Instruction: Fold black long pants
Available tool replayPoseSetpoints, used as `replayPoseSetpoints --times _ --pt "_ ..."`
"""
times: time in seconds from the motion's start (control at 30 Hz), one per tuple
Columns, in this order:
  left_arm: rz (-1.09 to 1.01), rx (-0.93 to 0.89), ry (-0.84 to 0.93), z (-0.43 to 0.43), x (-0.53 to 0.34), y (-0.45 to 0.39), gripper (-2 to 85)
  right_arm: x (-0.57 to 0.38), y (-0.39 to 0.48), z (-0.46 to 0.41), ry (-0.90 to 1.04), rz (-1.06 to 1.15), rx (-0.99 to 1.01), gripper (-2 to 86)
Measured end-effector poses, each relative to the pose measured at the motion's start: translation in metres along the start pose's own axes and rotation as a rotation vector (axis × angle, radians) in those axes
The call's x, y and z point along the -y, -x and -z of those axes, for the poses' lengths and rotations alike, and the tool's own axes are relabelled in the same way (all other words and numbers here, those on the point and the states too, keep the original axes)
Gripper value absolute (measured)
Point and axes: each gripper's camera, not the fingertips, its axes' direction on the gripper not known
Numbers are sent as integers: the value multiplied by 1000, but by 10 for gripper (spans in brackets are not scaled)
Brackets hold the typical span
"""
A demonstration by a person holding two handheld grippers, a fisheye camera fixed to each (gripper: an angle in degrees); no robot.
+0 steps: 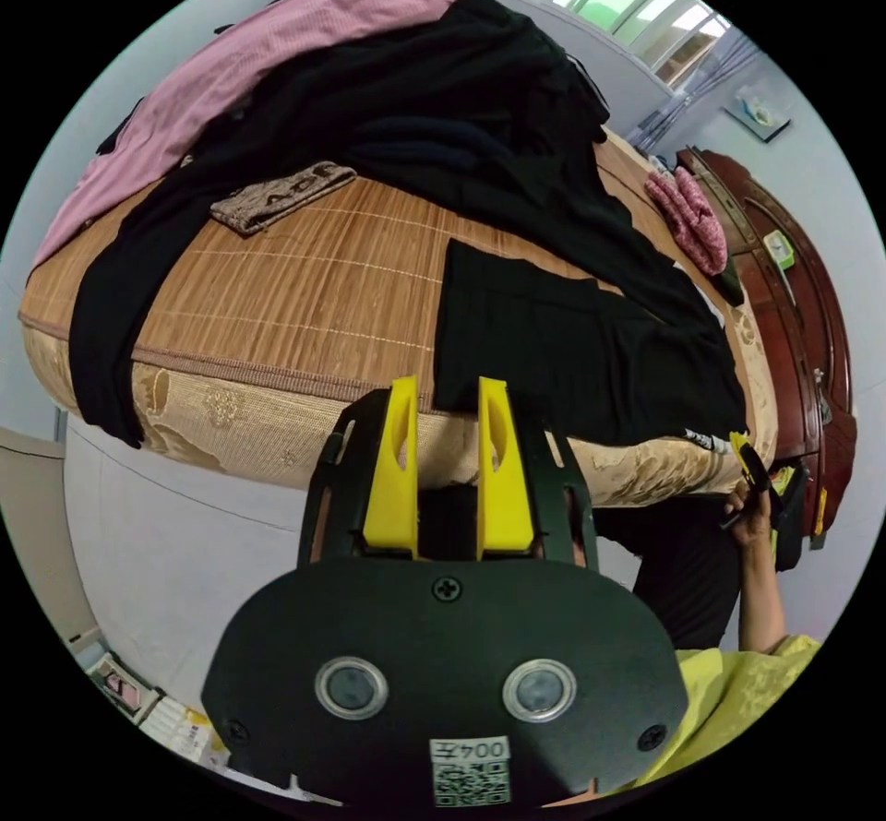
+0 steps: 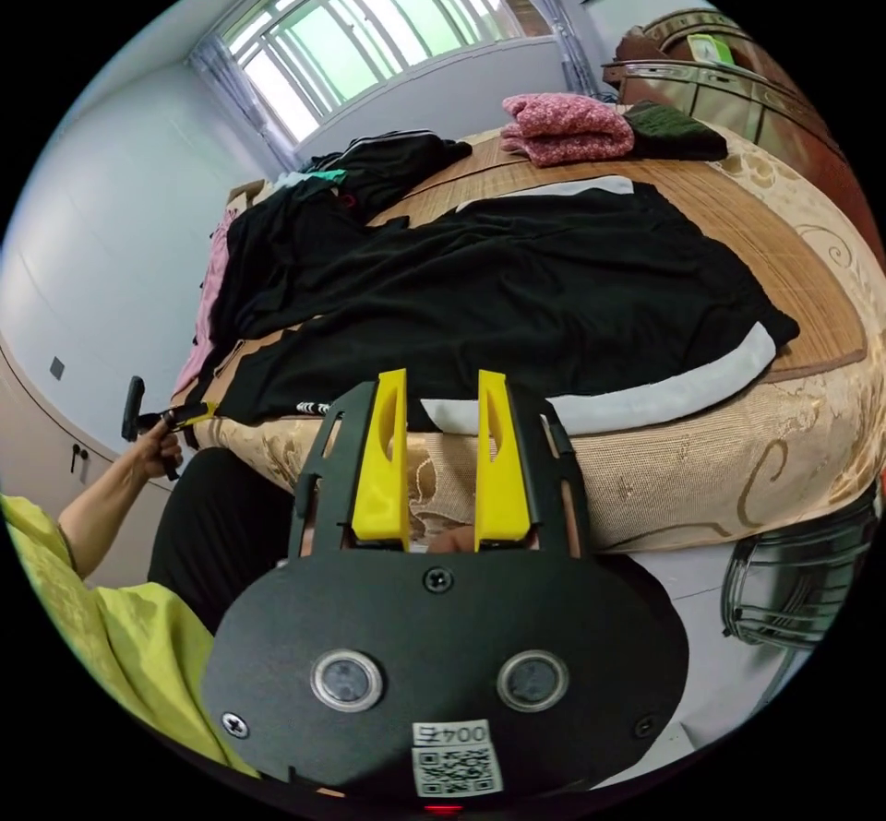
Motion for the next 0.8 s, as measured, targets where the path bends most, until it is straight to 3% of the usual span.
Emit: replayPoseSetpoints --times 0.4,0.53,0.63,0.8 --pt "-101 154 31 -25 -45 5 42 4 20 9 -5 64 -51 113" --pt "-106 145 52 -27 -50 12 27 13 26 -6 190 101 -151 91" --pt "-86 174 54 -26 -52 26 22 16 29 -7 227 130 -234 64" --pt "-119 148 52 -19 -51 38 22 21 19 1 236 134 -177 65"
